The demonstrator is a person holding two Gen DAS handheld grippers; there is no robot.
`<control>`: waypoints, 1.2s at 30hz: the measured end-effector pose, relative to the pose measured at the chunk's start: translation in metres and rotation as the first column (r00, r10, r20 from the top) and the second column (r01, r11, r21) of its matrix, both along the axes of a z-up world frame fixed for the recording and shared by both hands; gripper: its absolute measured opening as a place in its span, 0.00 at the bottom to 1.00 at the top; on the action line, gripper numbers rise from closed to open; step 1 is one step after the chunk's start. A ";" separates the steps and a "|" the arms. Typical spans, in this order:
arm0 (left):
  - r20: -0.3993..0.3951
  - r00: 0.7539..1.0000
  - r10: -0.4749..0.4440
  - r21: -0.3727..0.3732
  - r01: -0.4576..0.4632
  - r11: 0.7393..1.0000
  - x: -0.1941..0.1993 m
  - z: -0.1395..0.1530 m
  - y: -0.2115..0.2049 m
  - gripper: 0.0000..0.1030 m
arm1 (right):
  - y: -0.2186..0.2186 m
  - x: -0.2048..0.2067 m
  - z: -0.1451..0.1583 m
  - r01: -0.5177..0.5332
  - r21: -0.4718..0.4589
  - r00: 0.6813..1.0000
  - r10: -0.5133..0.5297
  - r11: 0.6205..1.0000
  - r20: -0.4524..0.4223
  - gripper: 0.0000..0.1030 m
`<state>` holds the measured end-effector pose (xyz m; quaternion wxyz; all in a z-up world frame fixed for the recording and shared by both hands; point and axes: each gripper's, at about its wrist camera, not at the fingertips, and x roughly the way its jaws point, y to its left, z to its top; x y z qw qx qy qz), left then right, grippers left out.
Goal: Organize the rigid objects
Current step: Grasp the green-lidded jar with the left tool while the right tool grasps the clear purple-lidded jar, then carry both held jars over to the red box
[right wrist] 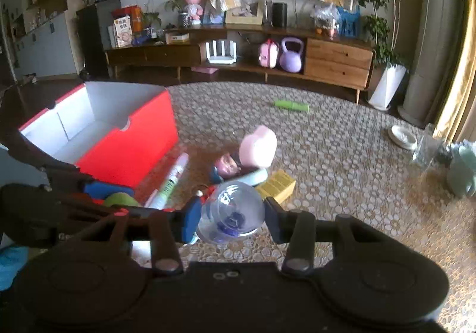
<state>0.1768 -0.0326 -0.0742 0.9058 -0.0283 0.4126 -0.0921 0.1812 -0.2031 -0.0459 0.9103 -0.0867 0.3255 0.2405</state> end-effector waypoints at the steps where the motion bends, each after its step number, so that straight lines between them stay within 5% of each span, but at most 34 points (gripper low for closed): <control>1: 0.007 1.000 -0.001 -0.004 0.001 1.000 -0.002 0.004 0.002 0.42 | 0.001 -0.002 0.003 0.000 -0.002 1.000 0.000 1.000 0.008 0.44; 13: 0.062 0.998 0.023 -0.072 -0.019 0.997 -0.016 0.060 0.034 0.40 | 0.027 -0.020 0.047 -0.045 0.017 0.997 0.044 0.999 0.068 0.44; 15: 0.088 0.996 0.031 -0.081 -0.024 0.996 -0.017 0.074 0.043 0.24 | 0.036 -0.022 0.054 -0.063 0.018 0.995 0.061 0.998 0.077 0.44; 20: 0.166 0.985 0.055 -0.056 -0.046 0.997 -0.014 0.110 0.067 0.21 | 0.065 -0.021 0.066 -0.108 0.004 0.989 0.107 0.994 0.103 0.44; 25: 0.137 0.987 0.083 -0.010 -0.083 0.997 -0.015 0.102 0.094 0.21 | 0.075 -0.017 0.062 -0.111 0.020 0.990 0.109 0.994 0.093 0.44; 28: 0.135 0.991 0.006 0.062 -0.015 0.998 -0.043 0.083 0.096 0.22 | 0.070 -0.017 0.057 -0.107 0.030 0.992 0.104 0.994 0.078 0.44; 30: 0.066 0.996 -0.052 0.074 0.047 0.996 -0.060 0.063 0.094 0.31 | 0.066 -0.016 0.053 -0.105 0.039 0.992 0.102 0.994 0.068 0.44; 32: 0.011 0.997 -0.073 0.096 0.072 0.993 -0.065 0.046 0.088 0.53 | 0.061 -0.016 0.051 -0.088 0.049 0.995 0.085 0.995 0.060 0.44; 35: 0.059 0.997 -0.044 0.078 0.039 0.996 -0.075 0.038 0.087 0.83 | 0.057 -0.016 0.048 -0.078 0.059 0.996 0.075 0.995 0.046 0.44; 36: 0.068 0.997 -0.036 0.069 0.031 0.997 -0.076 0.035 0.086 0.84 | 0.056 -0.016 0.046 -0.078 0.058 0.996 0.076 0.995 0.044 0.44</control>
